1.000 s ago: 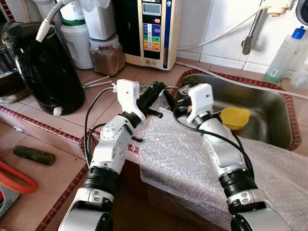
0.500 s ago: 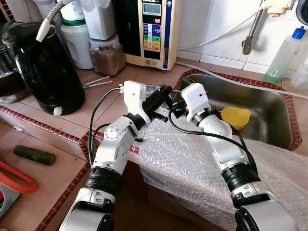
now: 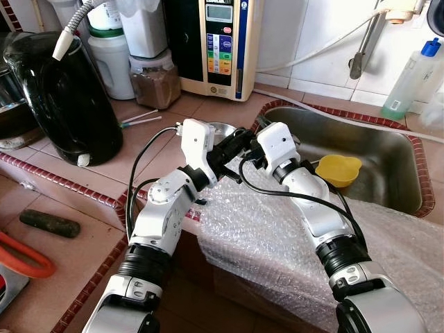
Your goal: Kitchen organization
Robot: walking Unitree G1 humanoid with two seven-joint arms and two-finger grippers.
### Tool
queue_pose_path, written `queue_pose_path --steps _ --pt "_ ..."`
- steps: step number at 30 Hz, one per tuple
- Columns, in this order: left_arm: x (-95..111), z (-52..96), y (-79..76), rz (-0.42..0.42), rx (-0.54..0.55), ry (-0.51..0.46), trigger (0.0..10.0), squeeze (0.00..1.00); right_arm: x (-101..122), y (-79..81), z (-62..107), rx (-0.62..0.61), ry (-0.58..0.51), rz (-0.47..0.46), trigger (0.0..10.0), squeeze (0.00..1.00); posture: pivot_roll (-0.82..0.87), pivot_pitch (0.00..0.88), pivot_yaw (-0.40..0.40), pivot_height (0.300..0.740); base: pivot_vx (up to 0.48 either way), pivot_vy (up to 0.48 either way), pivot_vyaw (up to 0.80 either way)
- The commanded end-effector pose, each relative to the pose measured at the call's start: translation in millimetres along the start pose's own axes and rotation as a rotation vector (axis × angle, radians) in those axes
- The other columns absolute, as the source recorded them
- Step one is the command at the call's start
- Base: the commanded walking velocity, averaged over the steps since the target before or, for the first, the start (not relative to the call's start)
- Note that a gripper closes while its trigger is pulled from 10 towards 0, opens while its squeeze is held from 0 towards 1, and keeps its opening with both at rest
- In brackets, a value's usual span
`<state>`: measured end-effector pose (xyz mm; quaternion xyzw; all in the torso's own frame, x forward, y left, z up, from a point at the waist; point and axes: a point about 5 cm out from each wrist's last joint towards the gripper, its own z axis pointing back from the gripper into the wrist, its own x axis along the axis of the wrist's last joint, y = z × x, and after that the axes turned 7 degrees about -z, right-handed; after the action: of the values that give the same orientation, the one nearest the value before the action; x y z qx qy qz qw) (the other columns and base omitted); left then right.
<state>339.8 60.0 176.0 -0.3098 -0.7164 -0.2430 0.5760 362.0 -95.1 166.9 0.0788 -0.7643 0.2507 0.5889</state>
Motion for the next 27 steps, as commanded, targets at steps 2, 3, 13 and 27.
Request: queue_pose_path --steps 2,3,13,27 --pt "5.3 1.0 5.8 -0.042 0.016 -0.002 0.0 0.00 -3.5 -7.0 4.7 -0.032 0.008 -0.001 0.0 0.00 0.02 0.000 0.047 0.740 0.000 0.000 0.00" --pt "5.7 1.2 7.0 -0.050 0.022 -0.001 0.0 0.00 -4.1 -7.2 5.2 -0.033 0.009 -0.002 0.0 0.00 0.02 0.000 0.047 0.740 0.000 0.000 0.00" --pt "7.7 5.4 19.7 -0.107 0.086 0.010 0.0 0.00 -5.3 -9.2 4.6 -0.044 0.023 0.006 0.0 0.00 0.03 0.000 0.045 0.740 0.000 0.000 0.00" --pt "3.3 6.2 23.3 -0.179 0.121 0.036 0.0 0.00 -7.7 -13.2 6.4 -0.051 0.035 0.009 0.0 0.00 0.02 0.000 0.047 0.740 0.000 0.000 0.00"
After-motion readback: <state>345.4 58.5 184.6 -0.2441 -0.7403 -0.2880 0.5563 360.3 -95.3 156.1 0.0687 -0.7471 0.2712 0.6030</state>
